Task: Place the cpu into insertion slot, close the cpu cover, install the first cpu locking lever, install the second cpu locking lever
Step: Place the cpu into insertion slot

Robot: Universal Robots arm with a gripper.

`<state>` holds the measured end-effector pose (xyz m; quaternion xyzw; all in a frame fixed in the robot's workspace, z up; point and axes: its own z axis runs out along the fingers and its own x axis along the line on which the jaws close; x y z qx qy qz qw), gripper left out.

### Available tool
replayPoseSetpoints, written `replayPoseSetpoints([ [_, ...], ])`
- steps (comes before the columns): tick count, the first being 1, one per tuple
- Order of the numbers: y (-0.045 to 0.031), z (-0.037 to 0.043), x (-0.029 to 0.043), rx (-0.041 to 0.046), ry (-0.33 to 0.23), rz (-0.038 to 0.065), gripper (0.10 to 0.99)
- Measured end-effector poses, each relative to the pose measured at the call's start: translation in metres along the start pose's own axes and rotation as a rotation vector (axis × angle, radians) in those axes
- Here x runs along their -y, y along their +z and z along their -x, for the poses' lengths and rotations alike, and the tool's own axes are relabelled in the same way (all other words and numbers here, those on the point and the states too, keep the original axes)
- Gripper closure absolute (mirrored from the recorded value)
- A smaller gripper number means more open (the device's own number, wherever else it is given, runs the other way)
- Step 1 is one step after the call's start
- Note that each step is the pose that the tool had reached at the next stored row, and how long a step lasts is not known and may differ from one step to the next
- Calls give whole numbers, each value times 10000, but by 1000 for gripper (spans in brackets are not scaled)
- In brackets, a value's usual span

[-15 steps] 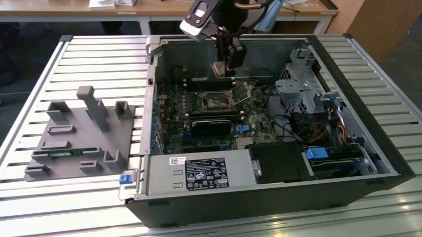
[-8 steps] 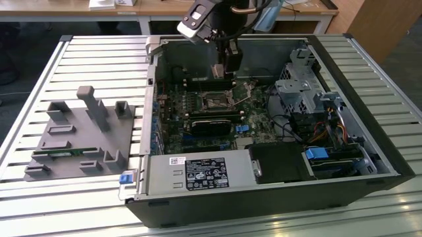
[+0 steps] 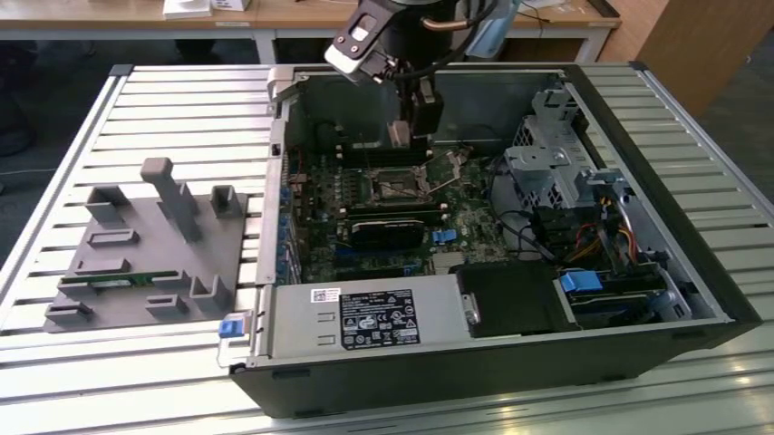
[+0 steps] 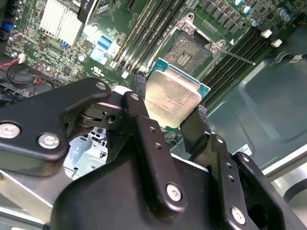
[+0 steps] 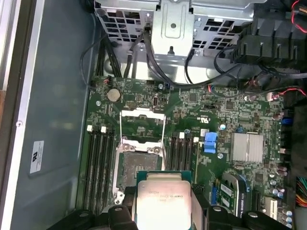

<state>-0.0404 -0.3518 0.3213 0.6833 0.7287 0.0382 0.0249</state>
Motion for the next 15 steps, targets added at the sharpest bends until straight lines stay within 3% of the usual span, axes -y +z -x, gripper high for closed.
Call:
replayPoseSetpoints([
  [8,108,-34,2,1,16,-6,549],
  [15,131,-34,5,4,25,-7,549],
])
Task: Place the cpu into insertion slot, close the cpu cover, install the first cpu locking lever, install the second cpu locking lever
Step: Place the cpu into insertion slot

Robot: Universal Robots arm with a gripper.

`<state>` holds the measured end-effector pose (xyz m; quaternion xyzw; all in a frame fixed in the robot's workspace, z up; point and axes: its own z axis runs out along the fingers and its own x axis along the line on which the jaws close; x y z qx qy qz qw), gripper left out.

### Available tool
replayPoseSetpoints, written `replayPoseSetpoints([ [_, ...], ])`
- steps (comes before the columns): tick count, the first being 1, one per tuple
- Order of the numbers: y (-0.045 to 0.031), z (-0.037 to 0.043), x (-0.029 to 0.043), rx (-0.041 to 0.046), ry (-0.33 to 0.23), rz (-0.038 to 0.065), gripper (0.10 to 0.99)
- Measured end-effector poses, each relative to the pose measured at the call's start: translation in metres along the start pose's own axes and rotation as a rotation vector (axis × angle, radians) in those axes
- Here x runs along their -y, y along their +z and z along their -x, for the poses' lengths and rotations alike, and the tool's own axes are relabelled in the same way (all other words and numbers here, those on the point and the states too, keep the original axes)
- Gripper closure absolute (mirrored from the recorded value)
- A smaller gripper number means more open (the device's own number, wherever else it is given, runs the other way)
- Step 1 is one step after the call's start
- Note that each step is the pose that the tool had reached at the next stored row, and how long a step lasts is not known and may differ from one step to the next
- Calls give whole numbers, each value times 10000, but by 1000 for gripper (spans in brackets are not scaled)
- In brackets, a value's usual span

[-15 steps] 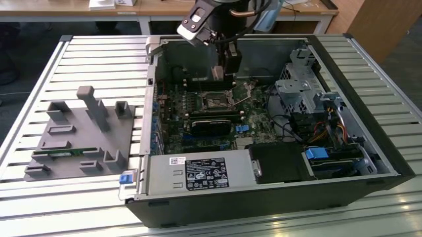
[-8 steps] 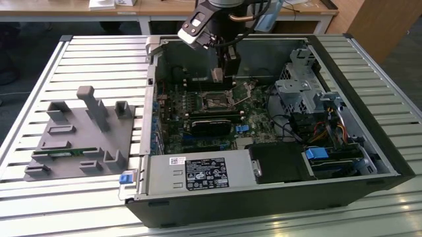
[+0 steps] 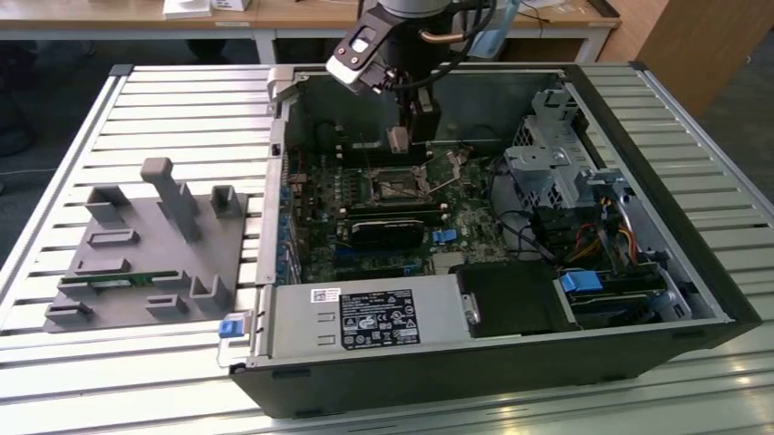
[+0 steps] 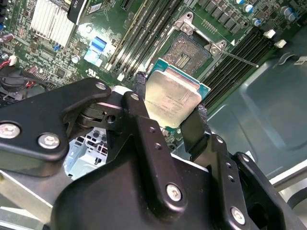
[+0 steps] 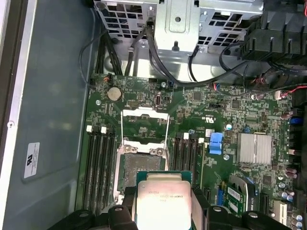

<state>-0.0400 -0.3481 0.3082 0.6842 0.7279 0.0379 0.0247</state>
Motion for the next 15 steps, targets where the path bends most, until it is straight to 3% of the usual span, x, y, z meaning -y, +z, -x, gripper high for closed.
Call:
replayPoseSetpoints([
  [15,93,-25,6,24,53,1,549],
])
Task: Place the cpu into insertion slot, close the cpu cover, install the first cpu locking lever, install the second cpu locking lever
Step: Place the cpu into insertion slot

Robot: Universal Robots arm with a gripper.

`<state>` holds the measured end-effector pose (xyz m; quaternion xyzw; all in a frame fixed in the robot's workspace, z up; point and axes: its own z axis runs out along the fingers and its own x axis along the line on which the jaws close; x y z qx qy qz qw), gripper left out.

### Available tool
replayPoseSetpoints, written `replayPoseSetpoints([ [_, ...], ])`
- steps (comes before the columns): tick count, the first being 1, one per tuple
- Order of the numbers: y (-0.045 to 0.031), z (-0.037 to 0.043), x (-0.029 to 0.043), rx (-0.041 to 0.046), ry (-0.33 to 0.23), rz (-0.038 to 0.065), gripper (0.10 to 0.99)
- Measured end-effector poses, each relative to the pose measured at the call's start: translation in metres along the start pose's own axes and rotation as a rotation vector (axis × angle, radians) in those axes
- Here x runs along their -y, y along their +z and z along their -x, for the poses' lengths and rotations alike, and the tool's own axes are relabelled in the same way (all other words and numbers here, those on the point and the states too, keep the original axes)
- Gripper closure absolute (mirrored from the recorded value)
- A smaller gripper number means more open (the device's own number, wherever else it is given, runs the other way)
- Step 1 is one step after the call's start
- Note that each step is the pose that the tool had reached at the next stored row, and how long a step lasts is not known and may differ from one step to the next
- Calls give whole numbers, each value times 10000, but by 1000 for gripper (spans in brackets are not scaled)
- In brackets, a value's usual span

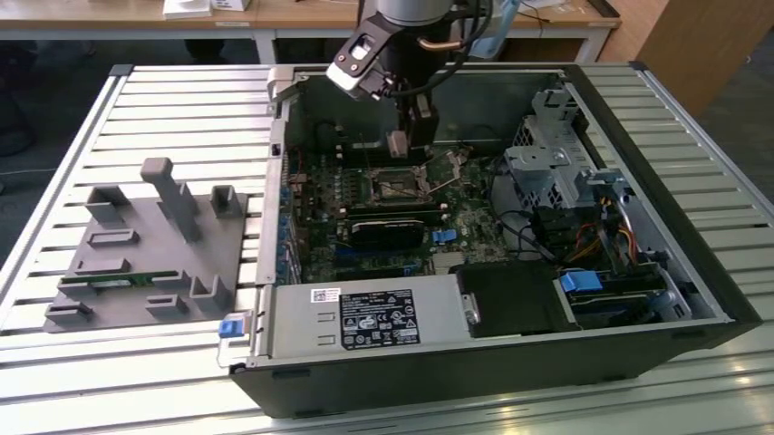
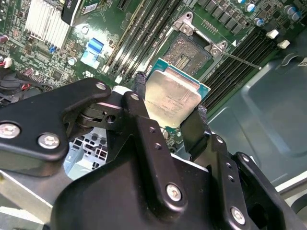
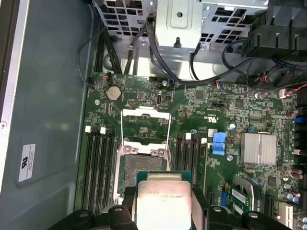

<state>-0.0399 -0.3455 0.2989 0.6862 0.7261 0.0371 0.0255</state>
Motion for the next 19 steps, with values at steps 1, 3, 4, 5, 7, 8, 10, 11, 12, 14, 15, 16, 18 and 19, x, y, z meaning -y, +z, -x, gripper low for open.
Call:
replayPoseSetpoints([
  [1,10,-3,1,2,1,-1,549],
  [3,26,-13,1,18,4,-1,549],
  [4,33,-20,2,26,4,-1,549],
  [5,40,-26,2,33,4,-1,549],
  [7,57,-39,3,37,3,-2,549],
  [8,67,-52,3,38,4,-2,549],
  [10,94,-99,2,38,17,-1,549],
  [11,109,-122,2,39,29,-1,549],
  [12,126,-145,3,41,41,-2,549],
  [14,163,-185,4,42,56,-1,549],
  [15,181,-202,4,44,63,-1,549],
  [16,199,-219,5,49,71,-2,549],
  [18,236,-244,7,54,129,0,549],
  [19,256,-250,8,59,195,1,549],
])
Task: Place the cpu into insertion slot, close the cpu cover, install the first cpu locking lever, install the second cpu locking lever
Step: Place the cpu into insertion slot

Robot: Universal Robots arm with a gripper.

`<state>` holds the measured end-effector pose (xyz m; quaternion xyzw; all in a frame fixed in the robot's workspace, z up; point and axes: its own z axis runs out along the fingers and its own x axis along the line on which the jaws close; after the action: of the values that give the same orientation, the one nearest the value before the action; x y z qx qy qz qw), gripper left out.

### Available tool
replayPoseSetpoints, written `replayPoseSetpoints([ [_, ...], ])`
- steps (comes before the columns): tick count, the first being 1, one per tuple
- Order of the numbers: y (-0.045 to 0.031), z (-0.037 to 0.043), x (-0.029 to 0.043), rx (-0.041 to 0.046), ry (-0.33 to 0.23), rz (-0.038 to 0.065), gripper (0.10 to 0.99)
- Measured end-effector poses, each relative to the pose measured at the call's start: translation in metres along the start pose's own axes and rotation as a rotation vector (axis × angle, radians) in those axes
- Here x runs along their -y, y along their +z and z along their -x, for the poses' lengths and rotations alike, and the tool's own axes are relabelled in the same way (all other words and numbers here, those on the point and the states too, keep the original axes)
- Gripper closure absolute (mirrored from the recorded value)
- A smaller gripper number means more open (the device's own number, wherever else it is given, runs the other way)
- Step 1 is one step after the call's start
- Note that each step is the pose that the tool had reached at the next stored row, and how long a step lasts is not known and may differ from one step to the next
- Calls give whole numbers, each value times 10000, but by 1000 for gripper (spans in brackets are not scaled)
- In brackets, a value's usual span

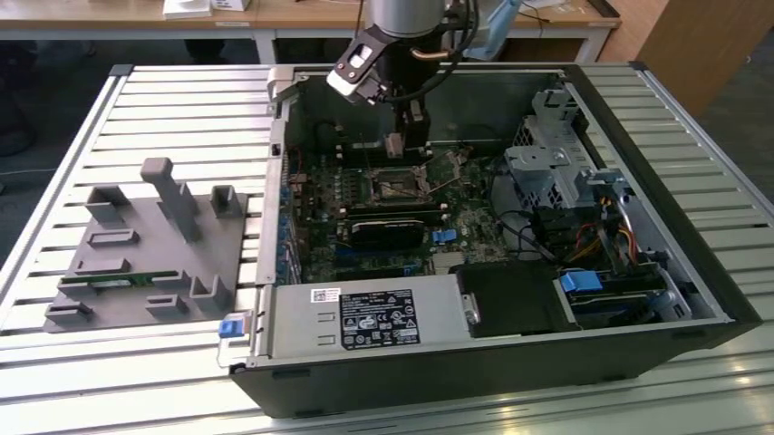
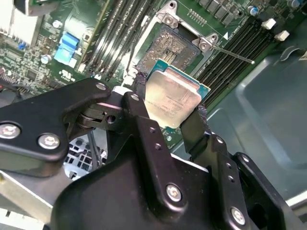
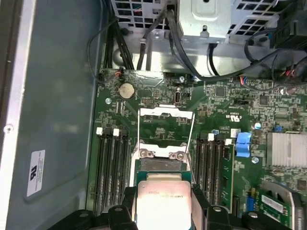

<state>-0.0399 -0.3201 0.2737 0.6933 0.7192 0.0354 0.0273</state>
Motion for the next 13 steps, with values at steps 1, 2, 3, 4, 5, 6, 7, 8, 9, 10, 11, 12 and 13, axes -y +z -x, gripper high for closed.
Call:
replayPoseSetpoints([
  [1,16,-6,1,7,63,0,549],
  [2,32,-9,2,13,116,-1,549],
  [3,51,-10,4,15,143,0,549],
  [4,69,-10,5,15,145,0,549],
  [5,87,-10,7,16,147,0,549],
  [6,106,-10,9,16,148,1,549],
  [7,124,-10,11,17,148,1,549],
  [8,141,-10,13,17,148,1,549],
  [9,154,-9,14,18,147,1,549],
  [10,165,-9,15,27,146,1,549],
  [11,174,-9,16,32,146,-1,549],
  [12,182,-9,16,33,145,0,549],
  [13,188,-9,17,35,146,0,549],
])
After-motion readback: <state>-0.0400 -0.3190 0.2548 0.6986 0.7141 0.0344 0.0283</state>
